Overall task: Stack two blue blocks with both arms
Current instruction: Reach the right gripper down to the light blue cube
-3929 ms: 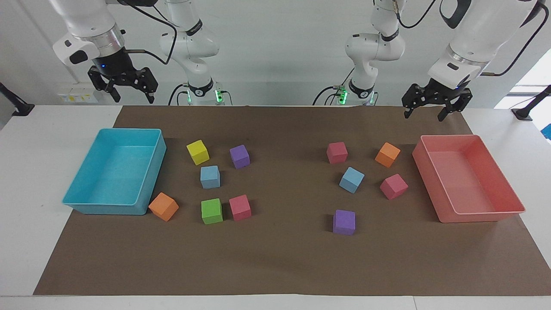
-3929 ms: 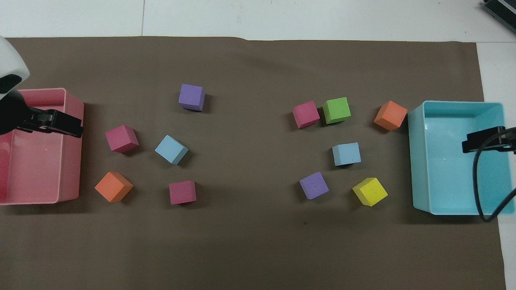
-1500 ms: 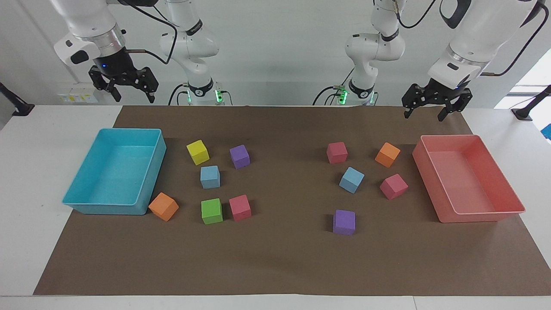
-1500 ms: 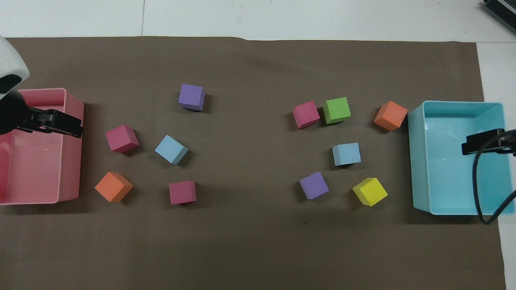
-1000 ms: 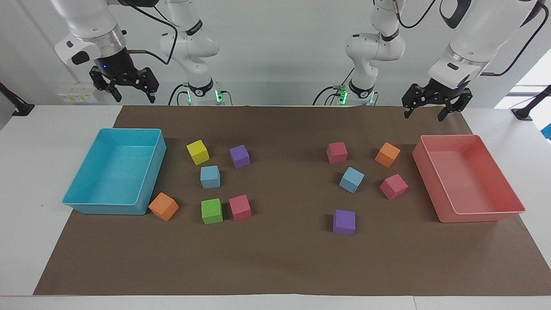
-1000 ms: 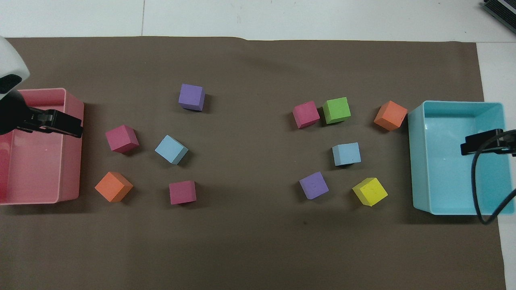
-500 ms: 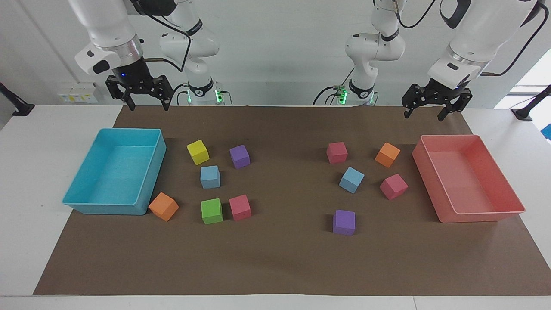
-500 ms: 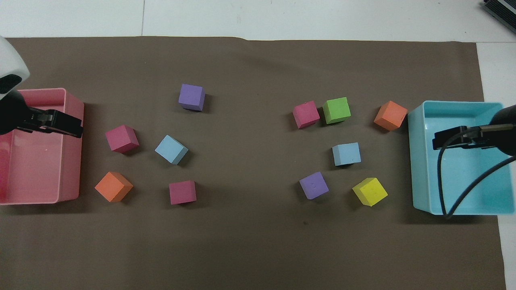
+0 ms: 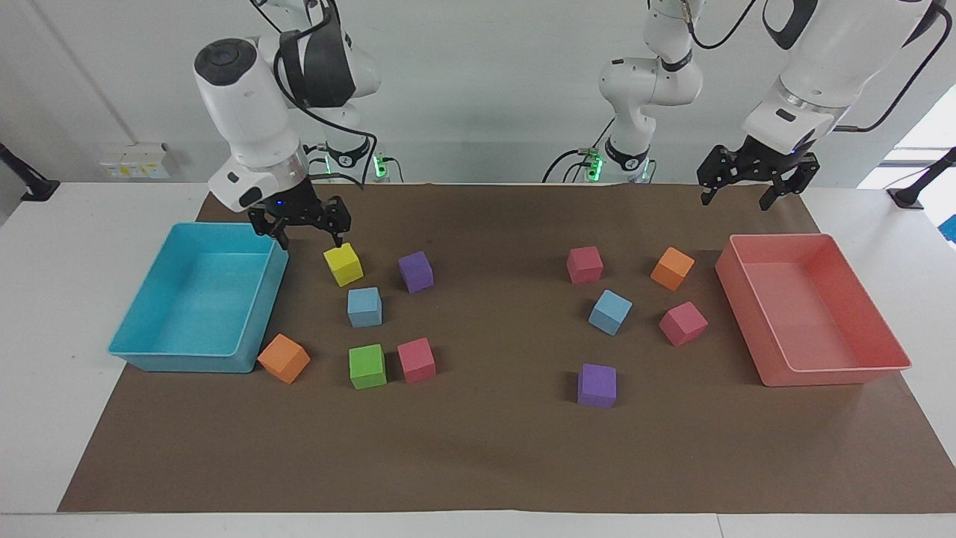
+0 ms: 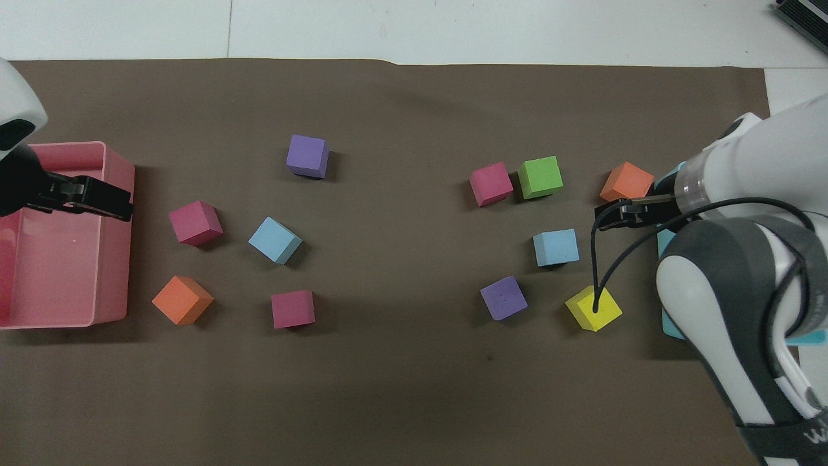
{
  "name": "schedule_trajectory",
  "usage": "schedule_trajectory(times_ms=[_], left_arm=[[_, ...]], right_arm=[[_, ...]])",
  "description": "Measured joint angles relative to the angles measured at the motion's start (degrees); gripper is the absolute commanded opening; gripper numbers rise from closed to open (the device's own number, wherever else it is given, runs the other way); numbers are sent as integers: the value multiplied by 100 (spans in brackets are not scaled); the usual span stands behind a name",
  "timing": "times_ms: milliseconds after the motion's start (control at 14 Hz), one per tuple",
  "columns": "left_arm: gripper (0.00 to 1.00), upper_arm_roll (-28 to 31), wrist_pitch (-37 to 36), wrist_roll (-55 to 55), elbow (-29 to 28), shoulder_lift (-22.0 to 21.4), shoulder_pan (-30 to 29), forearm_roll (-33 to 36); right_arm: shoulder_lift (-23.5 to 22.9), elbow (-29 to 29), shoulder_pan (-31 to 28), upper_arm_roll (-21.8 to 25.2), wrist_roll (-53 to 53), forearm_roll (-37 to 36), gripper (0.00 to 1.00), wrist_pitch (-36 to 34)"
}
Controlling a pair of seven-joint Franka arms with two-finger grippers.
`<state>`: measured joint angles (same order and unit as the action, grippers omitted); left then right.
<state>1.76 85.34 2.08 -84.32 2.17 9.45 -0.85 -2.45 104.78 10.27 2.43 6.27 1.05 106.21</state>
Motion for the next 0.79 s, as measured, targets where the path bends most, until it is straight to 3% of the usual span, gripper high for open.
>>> schedule_trajectory(times_ms=[429, 786], left_arm=[[100, 0, 0, 0, 0, 0, 0, 0], [100, 0, 0, 0, 0, 0, 0, 0]], right_arm=[[-219, 1063, 145, 0, 18, 10, 100, 1492], [-672, 1232, 314, -5, 105, 13, 100, 2238]])
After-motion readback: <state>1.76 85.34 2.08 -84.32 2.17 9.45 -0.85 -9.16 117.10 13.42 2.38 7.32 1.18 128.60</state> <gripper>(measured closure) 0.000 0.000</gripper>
